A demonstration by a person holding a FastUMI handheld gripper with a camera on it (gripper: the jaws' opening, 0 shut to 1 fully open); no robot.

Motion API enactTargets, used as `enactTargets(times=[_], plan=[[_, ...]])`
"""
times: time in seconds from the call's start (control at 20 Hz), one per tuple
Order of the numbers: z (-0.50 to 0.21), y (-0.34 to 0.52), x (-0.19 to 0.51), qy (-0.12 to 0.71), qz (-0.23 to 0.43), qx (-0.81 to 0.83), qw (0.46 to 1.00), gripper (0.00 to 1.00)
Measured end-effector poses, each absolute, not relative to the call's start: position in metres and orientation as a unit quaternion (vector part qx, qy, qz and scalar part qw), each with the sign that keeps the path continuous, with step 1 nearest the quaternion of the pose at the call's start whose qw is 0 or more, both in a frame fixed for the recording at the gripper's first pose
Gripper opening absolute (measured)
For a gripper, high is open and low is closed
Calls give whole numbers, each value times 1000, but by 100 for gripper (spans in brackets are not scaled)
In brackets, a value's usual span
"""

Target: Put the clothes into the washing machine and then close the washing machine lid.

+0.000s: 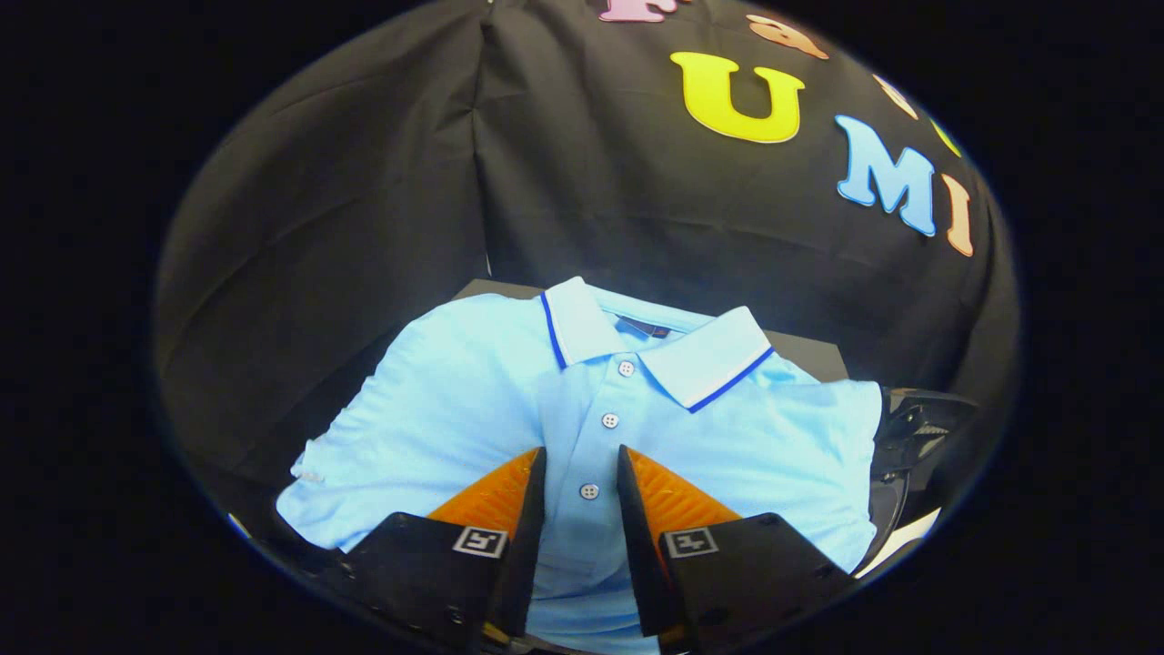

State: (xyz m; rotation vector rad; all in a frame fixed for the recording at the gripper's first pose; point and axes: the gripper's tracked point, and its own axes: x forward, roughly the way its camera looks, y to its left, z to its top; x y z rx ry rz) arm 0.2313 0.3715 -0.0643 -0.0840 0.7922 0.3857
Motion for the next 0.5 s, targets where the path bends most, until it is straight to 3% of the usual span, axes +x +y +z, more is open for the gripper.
enactTargets(times=[0.1,0.15,0.25,0.3,0.5], plan=[[-64,372,232,379,188,-36,906,28],[-63,373,232,376,192,-35,906,21],[-63,374,234,370,200,-32,907,19],[-63,375,233,364,204,-23,909,2],[-56,371,231,338,221,-11,915,2]])
